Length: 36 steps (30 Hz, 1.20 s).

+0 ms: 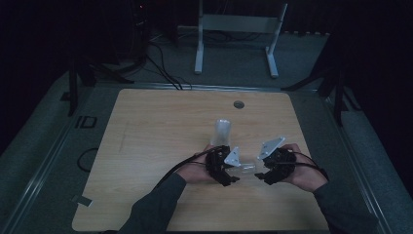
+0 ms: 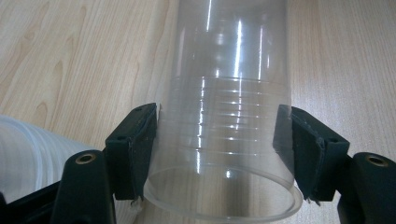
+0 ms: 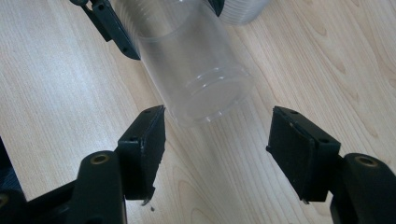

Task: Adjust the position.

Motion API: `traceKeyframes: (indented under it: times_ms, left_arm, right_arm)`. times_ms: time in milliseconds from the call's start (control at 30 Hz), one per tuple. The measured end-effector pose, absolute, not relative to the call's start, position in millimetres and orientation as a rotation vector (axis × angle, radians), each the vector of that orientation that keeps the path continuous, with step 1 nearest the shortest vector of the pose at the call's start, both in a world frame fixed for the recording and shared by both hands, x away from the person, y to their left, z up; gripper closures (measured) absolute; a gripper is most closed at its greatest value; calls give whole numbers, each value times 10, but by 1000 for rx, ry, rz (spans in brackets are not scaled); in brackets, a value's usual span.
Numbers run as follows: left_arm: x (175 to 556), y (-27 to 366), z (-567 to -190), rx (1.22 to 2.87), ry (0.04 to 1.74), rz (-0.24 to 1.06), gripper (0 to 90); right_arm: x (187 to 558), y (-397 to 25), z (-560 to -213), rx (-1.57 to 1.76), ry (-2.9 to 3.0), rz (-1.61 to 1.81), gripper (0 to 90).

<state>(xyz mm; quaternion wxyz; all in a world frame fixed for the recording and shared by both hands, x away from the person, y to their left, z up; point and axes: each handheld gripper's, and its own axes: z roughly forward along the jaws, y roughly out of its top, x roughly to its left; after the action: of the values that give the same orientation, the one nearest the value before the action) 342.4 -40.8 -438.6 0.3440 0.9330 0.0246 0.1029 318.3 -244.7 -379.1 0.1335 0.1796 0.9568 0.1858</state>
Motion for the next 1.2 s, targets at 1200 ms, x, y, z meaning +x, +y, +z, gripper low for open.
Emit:
traceKeyframes:
  times_ms: [1200]
  left_arm:
    - [3386, -431, -4412, 2457, 12, 259, 316]
  right_arm:
    - [3217, -2224, -3913, 380, 2875, 421, 309]
